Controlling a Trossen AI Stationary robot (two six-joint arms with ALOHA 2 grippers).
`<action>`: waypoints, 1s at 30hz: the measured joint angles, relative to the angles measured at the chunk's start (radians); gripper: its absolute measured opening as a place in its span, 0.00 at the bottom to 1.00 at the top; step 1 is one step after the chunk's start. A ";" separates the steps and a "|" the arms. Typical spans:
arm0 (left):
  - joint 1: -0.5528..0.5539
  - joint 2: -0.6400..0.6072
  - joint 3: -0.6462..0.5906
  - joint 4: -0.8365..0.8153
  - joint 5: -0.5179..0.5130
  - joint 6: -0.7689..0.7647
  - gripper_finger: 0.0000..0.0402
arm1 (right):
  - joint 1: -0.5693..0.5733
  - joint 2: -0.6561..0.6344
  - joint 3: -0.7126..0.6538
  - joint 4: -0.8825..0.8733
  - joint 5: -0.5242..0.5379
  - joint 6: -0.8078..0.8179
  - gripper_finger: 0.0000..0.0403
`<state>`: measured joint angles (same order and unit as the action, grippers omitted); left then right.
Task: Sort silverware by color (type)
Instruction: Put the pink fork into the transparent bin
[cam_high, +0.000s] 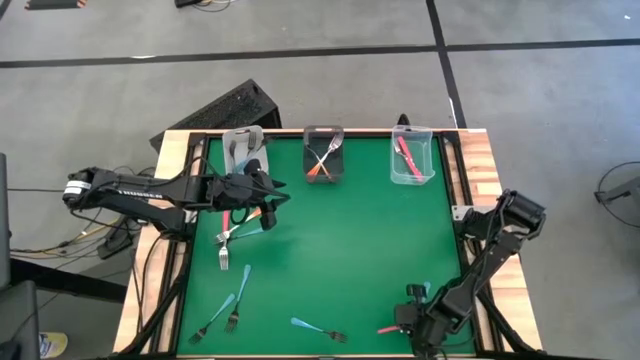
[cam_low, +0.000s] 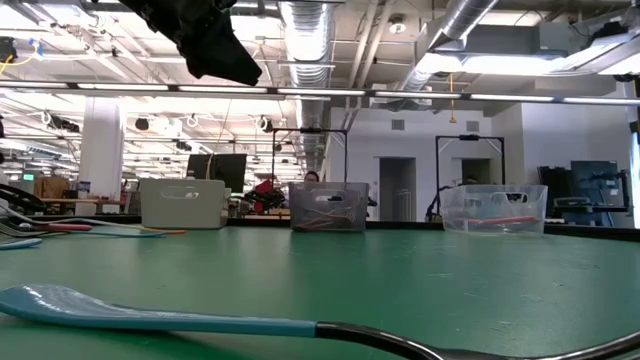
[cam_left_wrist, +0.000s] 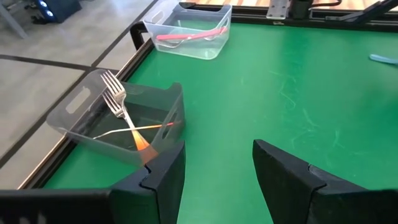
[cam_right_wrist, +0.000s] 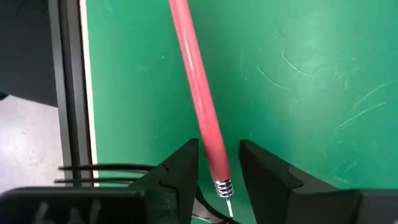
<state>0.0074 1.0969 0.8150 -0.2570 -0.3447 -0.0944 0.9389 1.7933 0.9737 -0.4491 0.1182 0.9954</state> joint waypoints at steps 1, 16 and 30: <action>0.000 0.000 0.000 0.000 -0.007 0.000 0.44 | -0.006 0.001 -0.001 -0.004 -0.002 0.017 0.35; -0.002 0.000 0.000 0.001 -0.034 0.000 0.44 | -0.120 -0.187 -0.010 -0.103 0.592 0.058 0.11; -0.002 0.000 0.000 -0.037 -0.035 0.000 0.44 | -0.164 -0.432 -0.007 -0.187 1.120 0.178 0.13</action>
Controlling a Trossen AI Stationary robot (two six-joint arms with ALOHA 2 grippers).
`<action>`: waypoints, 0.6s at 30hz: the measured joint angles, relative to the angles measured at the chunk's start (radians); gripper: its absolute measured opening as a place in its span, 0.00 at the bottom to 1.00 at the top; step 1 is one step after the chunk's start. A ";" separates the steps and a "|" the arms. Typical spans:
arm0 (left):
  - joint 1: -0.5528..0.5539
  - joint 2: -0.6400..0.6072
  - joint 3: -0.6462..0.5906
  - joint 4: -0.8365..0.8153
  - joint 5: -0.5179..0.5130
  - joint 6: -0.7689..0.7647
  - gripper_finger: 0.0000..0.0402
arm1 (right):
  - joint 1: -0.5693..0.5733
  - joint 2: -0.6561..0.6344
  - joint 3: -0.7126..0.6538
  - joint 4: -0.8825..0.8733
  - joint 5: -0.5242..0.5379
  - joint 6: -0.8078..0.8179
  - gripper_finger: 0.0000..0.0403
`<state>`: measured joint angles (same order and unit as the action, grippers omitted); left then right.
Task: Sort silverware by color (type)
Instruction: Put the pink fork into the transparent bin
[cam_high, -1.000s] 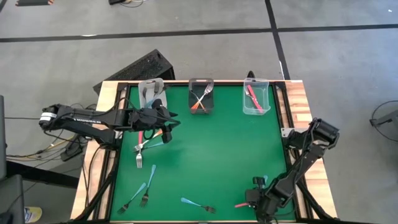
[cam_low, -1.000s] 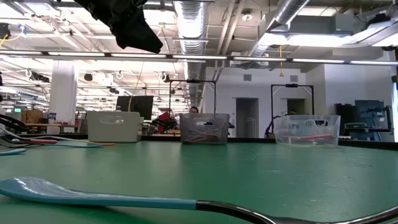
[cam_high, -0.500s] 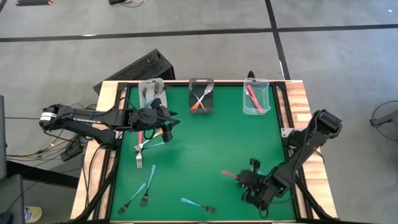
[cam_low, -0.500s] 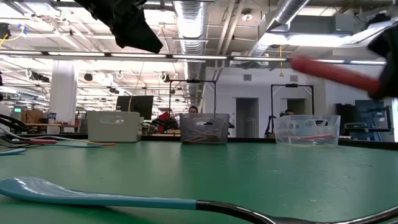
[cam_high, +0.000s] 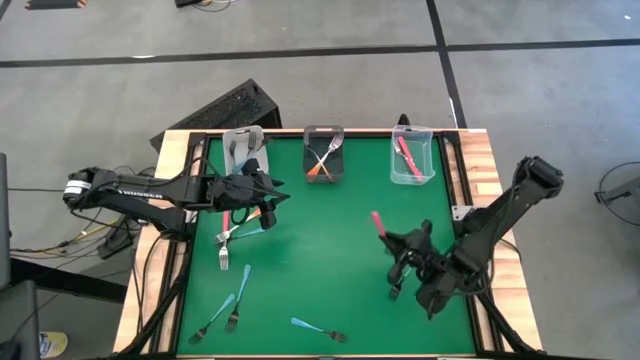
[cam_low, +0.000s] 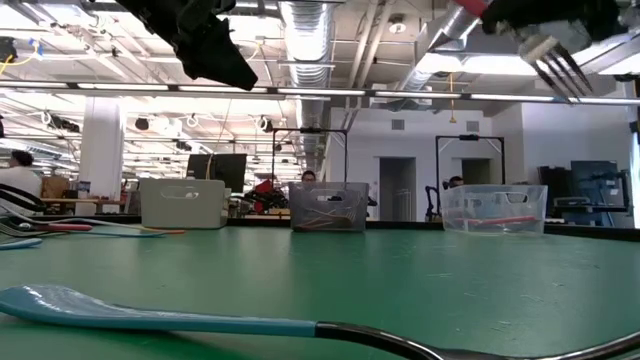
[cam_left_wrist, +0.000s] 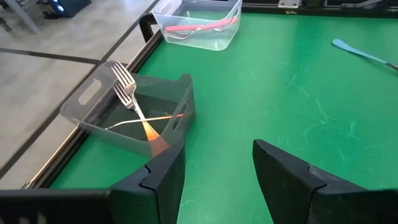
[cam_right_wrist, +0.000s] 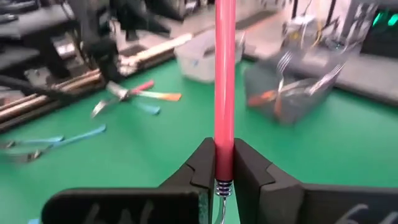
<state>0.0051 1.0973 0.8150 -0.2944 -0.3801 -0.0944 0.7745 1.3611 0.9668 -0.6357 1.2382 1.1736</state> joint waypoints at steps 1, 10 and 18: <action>0.000 0.000 0.000 0.000 0.000 0.000 0.44 | -0.008 -0.016 0.000 -0.003 0.031 -0.017 0.13; 0.000 0.000 0.000 0.008 0.001 -0.005 0.44 | -0.328 -0.162 0.001 -0.238 0.083 -0.041 0.13; 0.000 0.000 0.000 -0.011 -0.001 0.003 0.44 | -0.873 -0.223 0.000 -0.410 -0.092 -0.233 0.13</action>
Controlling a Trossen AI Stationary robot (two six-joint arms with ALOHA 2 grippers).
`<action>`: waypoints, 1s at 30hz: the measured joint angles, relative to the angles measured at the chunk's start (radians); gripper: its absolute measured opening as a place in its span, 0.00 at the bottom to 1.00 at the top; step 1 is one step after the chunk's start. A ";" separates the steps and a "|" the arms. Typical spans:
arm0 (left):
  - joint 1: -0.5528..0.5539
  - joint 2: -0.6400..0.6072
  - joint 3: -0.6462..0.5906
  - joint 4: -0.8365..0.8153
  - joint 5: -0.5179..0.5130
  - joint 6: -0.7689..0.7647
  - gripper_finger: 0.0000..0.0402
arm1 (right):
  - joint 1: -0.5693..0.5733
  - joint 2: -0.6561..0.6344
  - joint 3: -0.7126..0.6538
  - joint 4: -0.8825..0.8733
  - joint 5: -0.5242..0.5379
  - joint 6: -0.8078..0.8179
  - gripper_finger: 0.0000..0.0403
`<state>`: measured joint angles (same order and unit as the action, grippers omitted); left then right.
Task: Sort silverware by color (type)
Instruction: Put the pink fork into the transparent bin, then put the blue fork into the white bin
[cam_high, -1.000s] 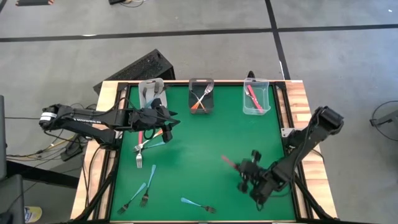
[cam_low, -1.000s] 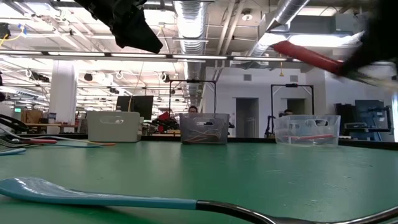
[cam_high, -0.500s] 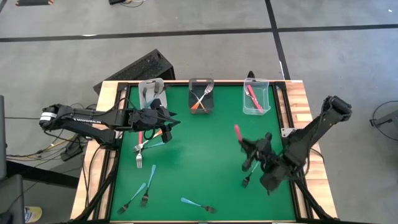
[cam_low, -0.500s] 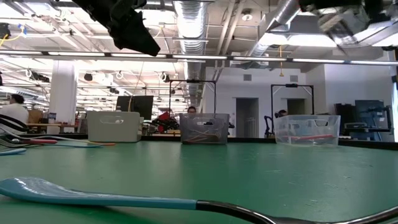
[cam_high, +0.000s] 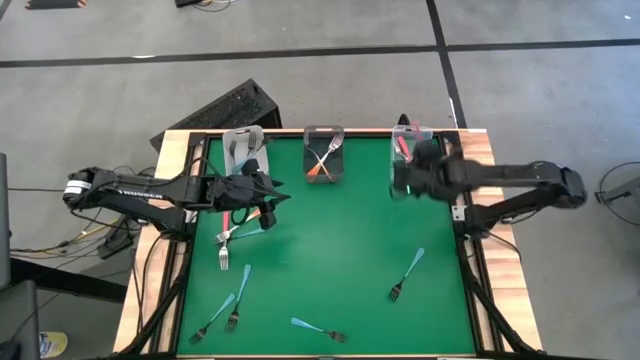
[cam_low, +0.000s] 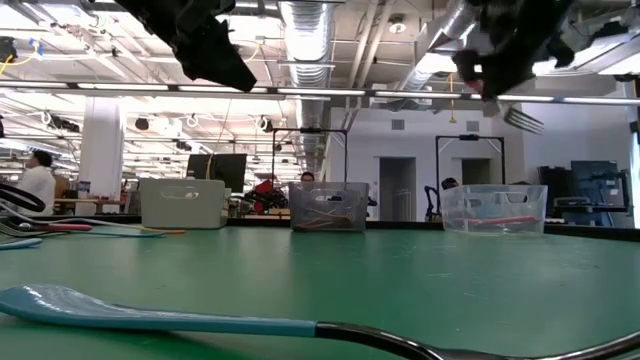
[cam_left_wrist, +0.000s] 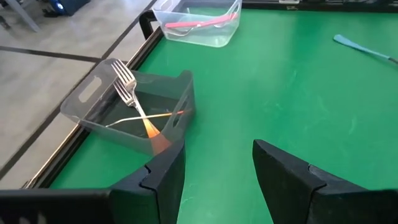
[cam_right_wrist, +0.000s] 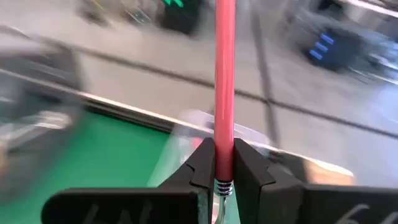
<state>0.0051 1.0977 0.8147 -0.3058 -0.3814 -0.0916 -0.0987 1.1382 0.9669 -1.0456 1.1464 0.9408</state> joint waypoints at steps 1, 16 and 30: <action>0.000 0.000 -0.005 0.006 -0.003 0.004 0.44 | -0.065 0.002 -0.003 0.011 -0.023 -0.049 0.13; -0.025 0.000 -0.258 0.138 -0.090 -0.187 0.44 | -0.577 0.135 -0.095 0.482 -0.468 -0.661 0.17; -0.101 0.000 -0.297 0.143 -0.205 -0.310 0.44 | -0.548 0.243 -0.095 0.444 -0.498 -0.707 0.57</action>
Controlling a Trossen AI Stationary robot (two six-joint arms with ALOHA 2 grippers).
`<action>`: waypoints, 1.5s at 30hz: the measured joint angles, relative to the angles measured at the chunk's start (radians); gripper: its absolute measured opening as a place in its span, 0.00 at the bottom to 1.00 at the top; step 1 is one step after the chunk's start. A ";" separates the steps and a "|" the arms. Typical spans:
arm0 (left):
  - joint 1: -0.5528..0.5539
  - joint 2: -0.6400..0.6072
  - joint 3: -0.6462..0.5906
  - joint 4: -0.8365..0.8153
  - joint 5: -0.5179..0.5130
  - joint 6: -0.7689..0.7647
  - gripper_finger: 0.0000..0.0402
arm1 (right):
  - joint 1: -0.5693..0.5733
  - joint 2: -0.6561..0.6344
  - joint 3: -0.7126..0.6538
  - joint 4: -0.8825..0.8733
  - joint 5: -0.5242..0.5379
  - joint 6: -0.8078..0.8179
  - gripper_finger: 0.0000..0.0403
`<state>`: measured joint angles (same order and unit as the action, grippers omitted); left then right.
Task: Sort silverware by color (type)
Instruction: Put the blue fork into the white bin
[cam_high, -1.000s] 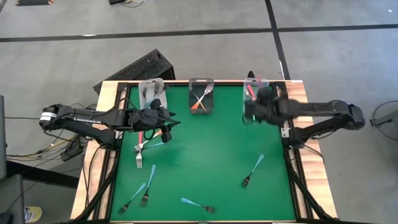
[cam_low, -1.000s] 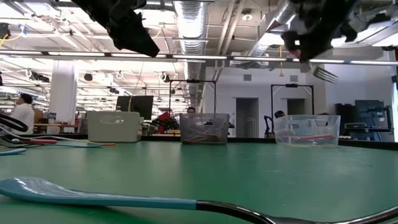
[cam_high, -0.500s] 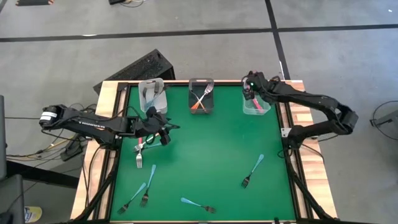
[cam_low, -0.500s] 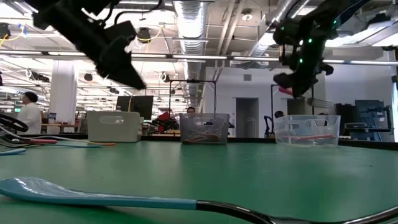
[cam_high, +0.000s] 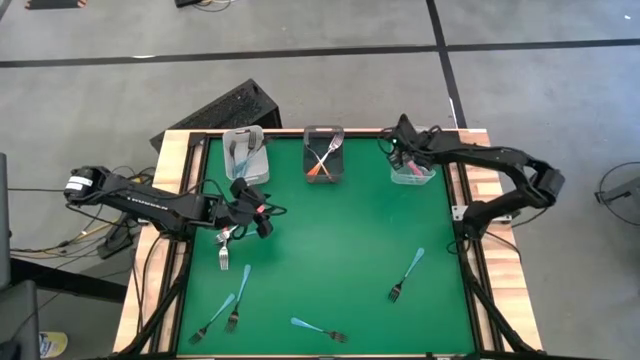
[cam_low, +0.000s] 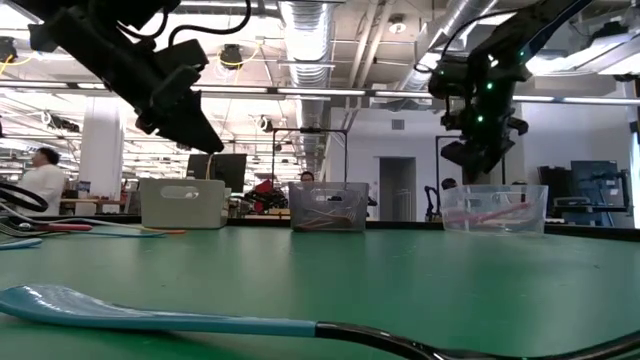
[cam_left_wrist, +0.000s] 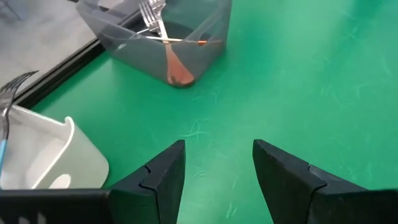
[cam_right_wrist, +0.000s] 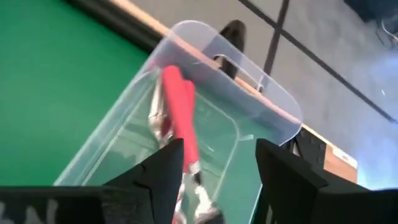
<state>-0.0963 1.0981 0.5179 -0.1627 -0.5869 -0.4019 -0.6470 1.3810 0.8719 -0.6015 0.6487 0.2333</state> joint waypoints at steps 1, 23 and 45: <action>-0.004 0.000 0.000 -0.006 -0.006 -0.011 0.44 | 0.022 -0.011 0.000 -0.006 0.000 0.001 0.57; -0.119 0.000 0.000 0.026 -0.103 -0.064 0.44 | 1.027 -0.046 -0.058 -0.231 -0.376 0.044 0.47; -0.112 0.000 0.000 0.128 -0.091 0.013 0.44 | 1.308 0.259 -0.050 -0.098 -0.535 0.152 0.40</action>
<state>-0.2087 1.0977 0.5182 -0.0345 -0.6777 -0.3893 0.6610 1.6397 0.8215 -0.6994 0.1140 0.3857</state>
